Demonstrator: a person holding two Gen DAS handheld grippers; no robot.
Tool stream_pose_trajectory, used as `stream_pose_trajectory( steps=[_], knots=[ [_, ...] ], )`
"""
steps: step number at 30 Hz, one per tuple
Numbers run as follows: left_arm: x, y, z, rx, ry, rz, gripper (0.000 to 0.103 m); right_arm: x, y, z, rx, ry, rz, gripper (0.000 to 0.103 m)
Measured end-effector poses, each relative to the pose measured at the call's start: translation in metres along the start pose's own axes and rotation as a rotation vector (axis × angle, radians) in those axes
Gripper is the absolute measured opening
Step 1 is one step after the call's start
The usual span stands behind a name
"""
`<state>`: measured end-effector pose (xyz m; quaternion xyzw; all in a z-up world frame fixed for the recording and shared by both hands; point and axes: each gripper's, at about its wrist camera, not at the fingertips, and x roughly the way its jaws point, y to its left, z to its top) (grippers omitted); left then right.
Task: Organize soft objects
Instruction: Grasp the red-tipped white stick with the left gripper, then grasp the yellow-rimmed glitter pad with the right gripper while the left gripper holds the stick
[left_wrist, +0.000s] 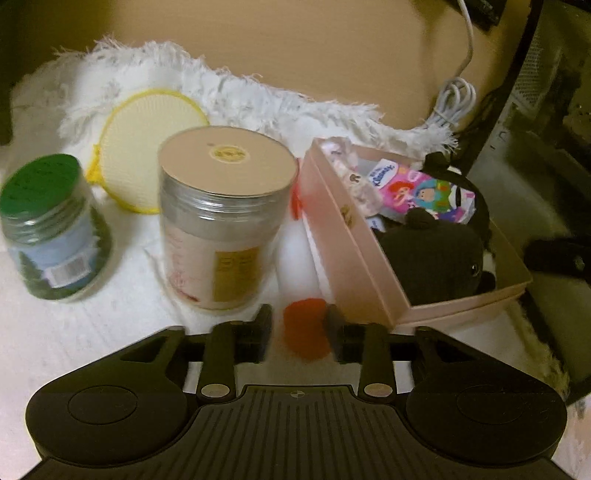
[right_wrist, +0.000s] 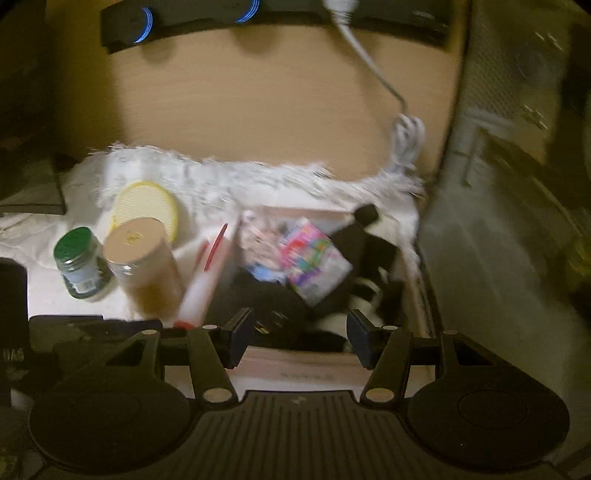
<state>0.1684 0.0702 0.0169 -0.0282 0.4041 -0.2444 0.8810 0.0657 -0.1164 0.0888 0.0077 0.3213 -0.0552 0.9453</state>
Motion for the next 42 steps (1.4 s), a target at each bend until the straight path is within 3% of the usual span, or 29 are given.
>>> stream_pose_trajectory(
  steps=[4, 13, 18, 22, 25, 29, 31, 34, 37, 38, 40, 42],
  knots=[
    [0.01, -0.006, 0.002, 0.001, 0.006, 0.01, 0.037, 0.001, -0.011, -0.006, 0.001, 0.008, 0.0, 0.056],
    [0.022, -0.002, 0.007, -0.064, 0.052, 0.024, 0.034, 0.008, -0.001, 0.008, -0.065, -0.011, 0.049, 0.056],
    [-0.023, -0.012, -0.022, 0.029, 0.081, -0.008, 0.034, 0.007, 0.011, 0.038, -0.118, -0.101, 0.124, 0.057],
    [-0.063, 0.001, -0.052, 0.048, 0.131, -0.053, 0.033, 0.026, 0.032, 0.071, -0.128, -0.101, 0.244, 0.06],
    [-0.072, 0.013, -0.06, 0.023, 0.163, -0.051, 0.034, 0.056, 0.059, 0.105, -0.152, -0.031, 0.379, 0.064],
    [-0.068, 0.018, -0.059, -0.018, 0.129, -0.063, 0.034, 0.121, 0.107, 0.154, -0.199, 0.14, 0.538, 0.064],
    [-0.065, 0.018, -0.058, -0.02, 0.124, -0.076, 0.034, 0.161, 0.122, 0.169, -0.163, 0.26, 0.558, 0.064],
    [-0.072, 0.018, -0.06, -0.004, 0.116, -0.106, 0.034, 0.211, 0.134, 0.172, -0.107, 0.381, 0.5, 0.064],
    [-0.079, 0.024, -0.065, -0.016, 0.107, -0.119, 0.034, 0.232, 0.147, 0.169, -0.154, 0.379, 0.438, 0.063],
    [-0.08, 0.027, -0.066, -0.025, 0.101, -0.12, 0.034, 0.23, 0.15, 0.168, -0.167, 0.376, 0.458, 0.062],
    [-0.083, 0.032, -0.067, -0.041, 0.09, -0.123, 0.034, 0.218, 0.157, 0.167, -0.201, 0.378, 0.585, 0.062],
    [-0.086, 0.033, -0.067, -0.037, 0.078, -0.135, 0.034, 0.204, 0.166, 0.169, -0.286, 0.338, 0.621, 0.062]
  ],
)
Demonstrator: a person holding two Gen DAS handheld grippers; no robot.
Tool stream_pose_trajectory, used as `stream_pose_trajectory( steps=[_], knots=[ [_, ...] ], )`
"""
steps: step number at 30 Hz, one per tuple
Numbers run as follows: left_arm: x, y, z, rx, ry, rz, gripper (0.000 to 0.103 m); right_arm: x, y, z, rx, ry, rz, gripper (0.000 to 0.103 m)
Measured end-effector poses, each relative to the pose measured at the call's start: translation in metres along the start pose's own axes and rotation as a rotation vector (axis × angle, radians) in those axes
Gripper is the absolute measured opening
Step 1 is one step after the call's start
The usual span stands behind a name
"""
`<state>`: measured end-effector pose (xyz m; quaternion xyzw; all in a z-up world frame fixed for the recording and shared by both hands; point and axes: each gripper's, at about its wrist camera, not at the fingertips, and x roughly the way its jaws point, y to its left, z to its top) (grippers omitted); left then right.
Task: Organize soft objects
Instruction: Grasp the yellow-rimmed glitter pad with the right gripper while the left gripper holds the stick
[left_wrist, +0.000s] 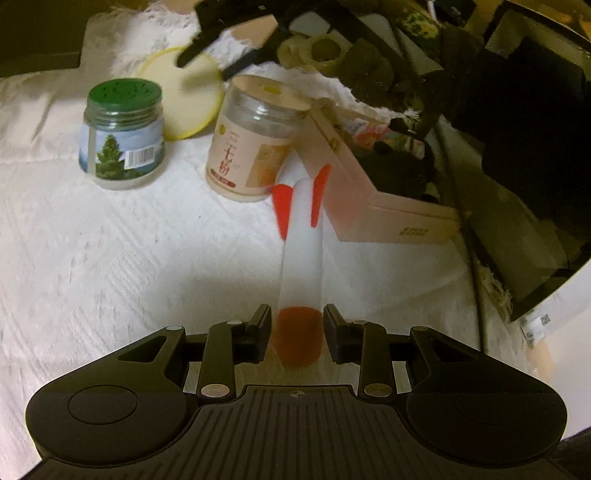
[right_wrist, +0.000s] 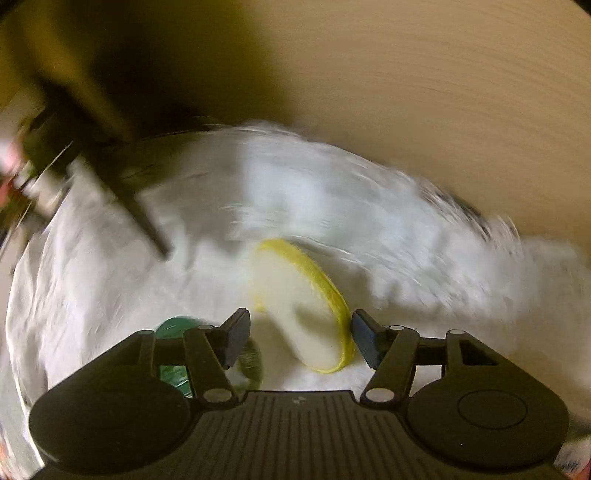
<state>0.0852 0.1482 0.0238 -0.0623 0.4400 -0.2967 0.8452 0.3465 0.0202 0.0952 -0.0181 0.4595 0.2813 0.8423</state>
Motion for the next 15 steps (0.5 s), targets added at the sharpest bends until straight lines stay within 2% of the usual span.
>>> stream_pose_trajectory(
  steps=[4, 8, 10, 13, 15],
  knots=[
    [0.005, -0.004, 0.002, 0.035, 0.013, 0.001, 0.034, 0.015, 0.019, 0.016, -0.102, 0.012, -0.108, 0.062],
    [0.016, -0.011, 0.011, 0.068, 0.033, 0.013, 0.034, 0.047, 0.017, 0.028, -0.14, 0.097, -0.171, 0.062],
    [0.022, -0.016, 0.016, 0.086, 0.039, 0.032, 0.034, 0.042, 0.017, 0.024, -0.116, 0.118, -0.127, 0.057],
    [0.024, -0.017, 0.022, 0.079, 0.028, 0.035, 0.034, 0.007, 0.021, 0.012, -0.091, 0.077, 0.047, 0.056],
    [0.028, -0.019, 0.025, 0.07, 0.027, 0.029, 0.034, -0.009, 0.027, 0.005, -0.112, 0.067, 0.095, 0.056]
  ],
)
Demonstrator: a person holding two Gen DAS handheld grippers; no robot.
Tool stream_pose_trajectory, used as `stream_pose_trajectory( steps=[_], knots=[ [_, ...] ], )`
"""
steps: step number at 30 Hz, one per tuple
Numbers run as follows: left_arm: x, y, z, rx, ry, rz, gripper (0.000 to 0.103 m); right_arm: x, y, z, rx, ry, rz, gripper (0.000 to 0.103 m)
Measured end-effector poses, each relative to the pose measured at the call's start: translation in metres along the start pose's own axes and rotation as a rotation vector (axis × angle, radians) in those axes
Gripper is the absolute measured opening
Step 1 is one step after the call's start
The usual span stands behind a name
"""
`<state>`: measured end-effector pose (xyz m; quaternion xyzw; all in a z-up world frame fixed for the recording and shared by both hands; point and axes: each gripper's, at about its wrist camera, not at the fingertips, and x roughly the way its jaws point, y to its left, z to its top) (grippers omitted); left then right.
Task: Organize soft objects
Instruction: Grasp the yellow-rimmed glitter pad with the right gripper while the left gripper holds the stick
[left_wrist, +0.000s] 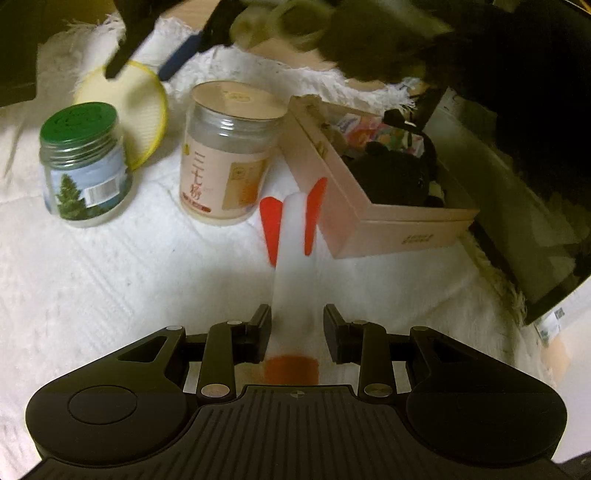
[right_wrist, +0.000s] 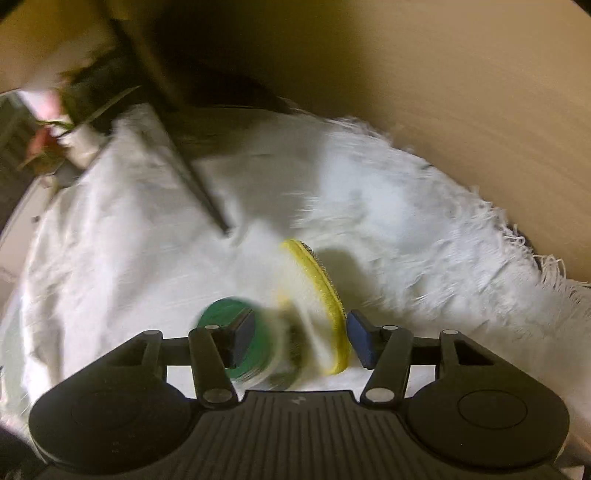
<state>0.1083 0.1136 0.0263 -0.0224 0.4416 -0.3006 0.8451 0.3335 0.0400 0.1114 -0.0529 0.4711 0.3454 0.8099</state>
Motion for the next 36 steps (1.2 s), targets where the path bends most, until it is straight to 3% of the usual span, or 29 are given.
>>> stream_pose_trajectory(
  steps=[3, 7, 10, 12, 14, 17, 20, 24, 27, 29, 31, 36],
  knots=[
    [0.008, -0.006, 0.003, 0.02, 0.012, -0.004, 0.04, 0.001, 0.002, 0.002, 0.003, 0.008, -0.05, 0.056],
    [0.013, -0.013, 0.004, 0.033, 0.033, 0.01, 0.039, 0.03, -0.009, 0.012, 0.045, 0.038, -0.078, 0.037],
    [0.01, -0.009, 0.003, 0.014, 0.027, 0.01, 0.039, 0.041, -0.021, 0.016, 0.07, 0.054, -0.159, 0.037],
    [0.002, -0.005, -0.001, -0.001, 0.01, 0.006, 0.039, 0.03, -0.032, 0.013, 0.108, 0.047, -0.108, 0.037],
    [-0.006, 0.002, -0.005, -0.026, -0.012, -0.012, 0.039, 0.013, -0.038, 0.006, 0.096, 0.037, -0.077, 0.042],
    [-0.018, 0.012, -0.009, -0.052, -0.037, -0.016, 0.039, -0.001, -0.052, -0.003, 0.068, 0.058, -0.075, 0.061],
    [-0.029, 0.02, -0.01, -0.076, -0.066, -0.016, 0.039, 0.012, -0.066, 0.0, 0.101, 0.112, -0.099, 0.061],
    [-0.038, 0.038, -0.016, -0.125, -0.081, 0.027, 0.039, 0.047, -0.084, 0.002, 0.185, 0.159, 0.023, 0.061],
    [-0.044, 0.049, -0.023, -0.158, -0.071, 0.067, 0.039, 0.053, -0.091, 0.009, 0.218, 0.138, 0.078, 0.055],
    [-0.051, 0.059, -0.031, -0.186, -0.069, 0.085, 0.039, 0.041, -0.088, 0.015, 0.211, 0.107, 0.11, 0.038],
    [-0.057, 0.067, -0.037, -0.209, -0.066, 0.1, 0.039, 0.025, -0.077, 0.02, 0.163, 0.085, 0.138, 0.03],
    [-0.064, 0.079, -0.042, -0.251, -0.068, 0.101, 0.039, 0.026, -0.049, 0.032, 0.129, 0.101, 0.076, 0.028]
  ],
)
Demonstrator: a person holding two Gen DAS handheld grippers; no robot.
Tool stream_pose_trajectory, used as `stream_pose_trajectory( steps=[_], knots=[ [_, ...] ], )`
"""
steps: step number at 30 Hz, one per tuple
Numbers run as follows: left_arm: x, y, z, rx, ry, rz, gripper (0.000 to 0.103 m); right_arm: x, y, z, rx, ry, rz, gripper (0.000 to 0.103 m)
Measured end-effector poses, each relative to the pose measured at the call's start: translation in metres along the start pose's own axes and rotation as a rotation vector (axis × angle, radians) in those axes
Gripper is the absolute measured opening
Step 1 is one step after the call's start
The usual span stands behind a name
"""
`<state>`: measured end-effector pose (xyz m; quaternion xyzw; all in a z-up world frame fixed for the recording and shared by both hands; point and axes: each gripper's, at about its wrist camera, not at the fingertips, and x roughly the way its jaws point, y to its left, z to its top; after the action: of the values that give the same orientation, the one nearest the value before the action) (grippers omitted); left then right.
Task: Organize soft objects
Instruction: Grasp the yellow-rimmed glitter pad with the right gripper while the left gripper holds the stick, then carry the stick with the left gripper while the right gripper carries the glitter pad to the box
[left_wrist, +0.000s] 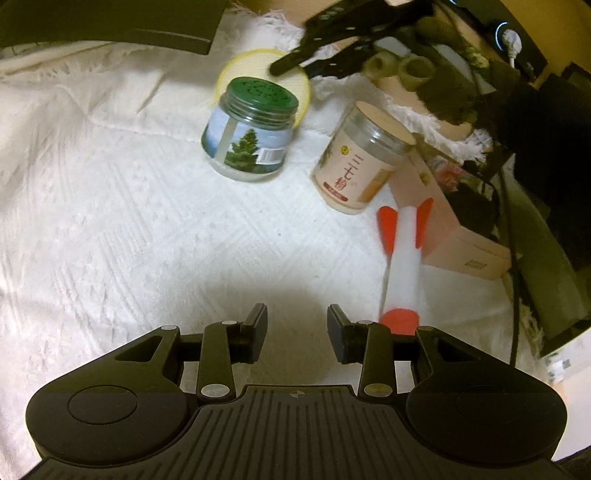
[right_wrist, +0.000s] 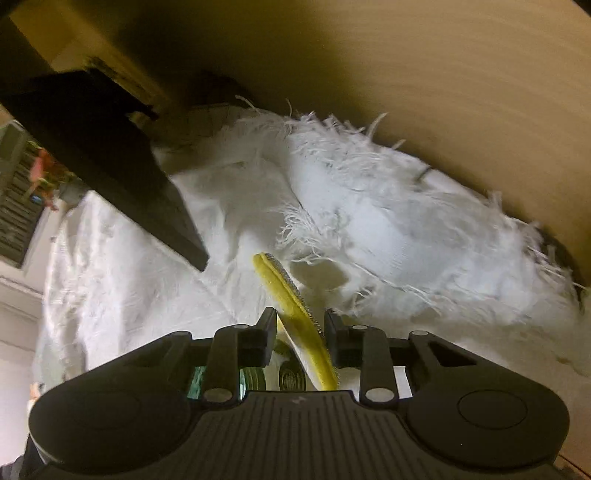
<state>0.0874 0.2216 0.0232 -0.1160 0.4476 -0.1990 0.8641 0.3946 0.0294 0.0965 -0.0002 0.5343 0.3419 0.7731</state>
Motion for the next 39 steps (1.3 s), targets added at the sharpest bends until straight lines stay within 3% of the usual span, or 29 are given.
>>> stream_pose_trajectory(
  steps=[4, 9, 12, 14, 19, 21, 23, 29, 34, 39],
  knots=[
    [0.004, -0.011, 0.006, 0.048, 0.01, -0.044, 0.039, 0.009, 0.004, -0.001, 0.061, -0.027, -0.068, 0.016],
    [0.02, -0.045, 0.019, 0.167, 0.042, -0.131, 0.039, -0.076, 0.024, -0.03, 0.073, -0.208, -0.099, 0.014],
    [0.044, -0.069, 0.029, 0.217, 0.06, -0.125, 0.039, -0.143, 0.06, -0.071, -0.032, -0.388, -0.361, 0.014],
    [0.06, -0.084, 0.033, 0.263, 0.088, -0.103, 0.039, -0.175, 0.077, -0.104, -0.056, -0.483, -0.455, 0.014],
    [0.099, -0.109, 0.035, 0.348, 0.154, -0.011, 0.039, -0.225, 0.072, -0.172, 0.05, -0.543, -0.405, 0.014],
    [0.105, -0.114, 0.037, 0.361, 0.139, 0.011, 0.038, -0.234, 0.068, -0.192, 0.088, -0.543, -0.417, 0.015],
    [0.11, -0.118, 0.04, 0.363, 0.139, 0.02, 0.032, -0.237, 0.068, -0.211, 0.121, -0.546, -0.427, 0.015],
    [0.11, -0.124, 0.042, 0.381, 0.164, 0.042, 0.031, -0.274, 0.071, -0.252, 0.21, -0.651, -0.462, 0.015],
    [0.074, -0.132, 0.06, 0.36, 0.116, -0.047, 0.031, -0.301, 0.094, -0.273, 0.181, -0.792, -0.538, 0.015],
    [0.046, -0.168, 0.124, 0.339, -0.01, -0.196, 0.031, -0.32, 0.094, -0.287, 0.171, -0.871, -0.583, 0.015]
  ],
)
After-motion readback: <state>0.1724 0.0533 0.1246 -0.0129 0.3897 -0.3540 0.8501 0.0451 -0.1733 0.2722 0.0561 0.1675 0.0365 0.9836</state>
